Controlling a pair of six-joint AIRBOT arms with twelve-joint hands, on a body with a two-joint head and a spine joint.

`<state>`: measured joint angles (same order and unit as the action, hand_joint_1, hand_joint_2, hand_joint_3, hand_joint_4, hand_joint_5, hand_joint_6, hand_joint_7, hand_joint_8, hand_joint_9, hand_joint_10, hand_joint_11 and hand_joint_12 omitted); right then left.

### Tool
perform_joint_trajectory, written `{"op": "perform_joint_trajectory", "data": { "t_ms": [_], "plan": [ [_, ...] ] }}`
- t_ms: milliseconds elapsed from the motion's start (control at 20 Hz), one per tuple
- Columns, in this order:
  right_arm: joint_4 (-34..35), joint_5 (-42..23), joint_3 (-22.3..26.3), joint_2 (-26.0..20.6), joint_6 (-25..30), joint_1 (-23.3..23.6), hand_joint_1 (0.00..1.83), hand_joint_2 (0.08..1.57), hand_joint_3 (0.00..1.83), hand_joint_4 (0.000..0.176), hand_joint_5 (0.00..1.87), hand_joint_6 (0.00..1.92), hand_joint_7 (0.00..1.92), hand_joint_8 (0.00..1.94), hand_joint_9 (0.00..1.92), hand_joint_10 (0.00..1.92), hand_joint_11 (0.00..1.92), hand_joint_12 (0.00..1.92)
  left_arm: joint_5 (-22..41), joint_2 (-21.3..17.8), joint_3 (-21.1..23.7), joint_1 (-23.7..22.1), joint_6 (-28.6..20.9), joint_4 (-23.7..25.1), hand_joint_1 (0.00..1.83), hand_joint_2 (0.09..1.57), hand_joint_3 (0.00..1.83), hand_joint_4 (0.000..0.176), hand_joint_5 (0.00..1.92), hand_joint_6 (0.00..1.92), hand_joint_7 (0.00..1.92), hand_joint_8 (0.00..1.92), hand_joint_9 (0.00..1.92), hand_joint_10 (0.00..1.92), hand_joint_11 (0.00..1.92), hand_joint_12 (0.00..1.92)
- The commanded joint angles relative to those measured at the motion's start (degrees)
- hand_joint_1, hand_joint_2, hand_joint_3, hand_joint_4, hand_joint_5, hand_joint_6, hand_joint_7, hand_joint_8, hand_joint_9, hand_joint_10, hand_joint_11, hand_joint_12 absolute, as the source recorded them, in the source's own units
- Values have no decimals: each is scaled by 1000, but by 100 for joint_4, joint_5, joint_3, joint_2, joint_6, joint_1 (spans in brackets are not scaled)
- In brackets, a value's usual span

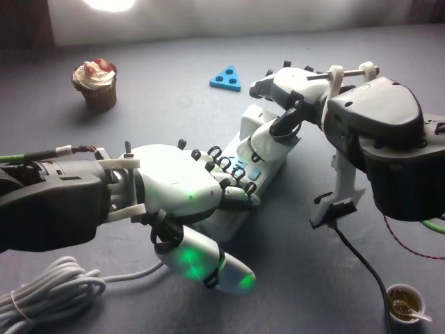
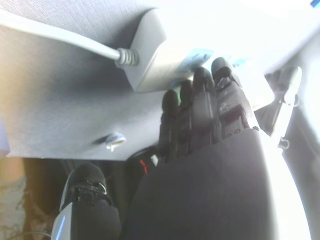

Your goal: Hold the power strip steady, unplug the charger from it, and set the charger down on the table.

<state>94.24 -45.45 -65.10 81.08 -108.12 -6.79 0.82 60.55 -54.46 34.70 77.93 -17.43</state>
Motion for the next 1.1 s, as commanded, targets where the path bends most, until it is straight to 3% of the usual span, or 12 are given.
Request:
{"op": "perform_joint_trajectory", "data": {
  "t_ms": [0, 250, 400, 450, 500, 550, 650, 1050],
  "plan": [
    [-389, -143, -13, -45, 56, 44, 1055, 1005, 2, 0, 323, 7, 284, 4, 265, 2, 0, 703, 204, 1, -11, 11, -11, -30, 0, 1035, 1, 0, 201, 0, 208, 0, 172, 0, 80, 131],
    [-434, -143, -24, -60, 57, 22, 1022, 1025, 1, 0, 381, 2, 373, 3, 364, 5, 60, 766, 205, -16, -18, 13, -11, -85, 0, 1036, 2, 0, 209, 3, 224, 5, 188, 5, 92, 134],
    [-444, -143, -33, -89, 57, 22, 1095, 996, 0, 0, 617, 10, 669, 11, 664, 17, 309, 816, 205, -8, -28, 14, -11, -108, 0, 1035, 1, 0, 190, 4, 199, 4, 163, 3, 77, 127],
    [-444, -142, -38, -93, 57, 22, 1095, 996, 0, 0, 617, 10, 669, 11, 664, 17, 309, 816, 206, -8, -29, 15, -11, -121, 0, 1035, 1, 0, 190, 4, 199, 4, 163, 3, 77, 127],
    [-455, -142, -47, -96, 66, 22, 1232, 1011, 3, 0, 1052, 599, 1263, 168, 1075, 29, 724, 718, 206, -11, -30, 15, -11, -128, 0, 1037, 1, 0, 198, 6, 202, 5, 168, 5, 81, 128],
    [-458, -142, -56, -96, 73, 23, 1257, 1014, 0, 14, 1120, 711, 1362, 216, 1211, 18, 866, 649, 208, -14, -30, 15, -11, -132, 0, 1039, 2, 0, 205, 9, 209, 7, 176, 7, 89, 131],
    [-469, -141, -73, -98, 78, 23, 1260, 1015, 0, 33, 1167, 673, 1330, 353, 1293, 4, 927, 742, 215, -22, -27, 13, -11, -141, 0, 1040, 2, 0, 209, 8, 220, 10, 192, 12, 103, 137],
    [-760, -128, -3, -225, 143, 31, 1258, 1021, 1, 25, 1138, 715, 1309, 411, 1302, 3, 906, 800, 283, -43, -43, 12, -12, -192, 0, 1040, 1, 0, 202, 1, 213, 1, 184, 3, 93, 131]
  ]
}}
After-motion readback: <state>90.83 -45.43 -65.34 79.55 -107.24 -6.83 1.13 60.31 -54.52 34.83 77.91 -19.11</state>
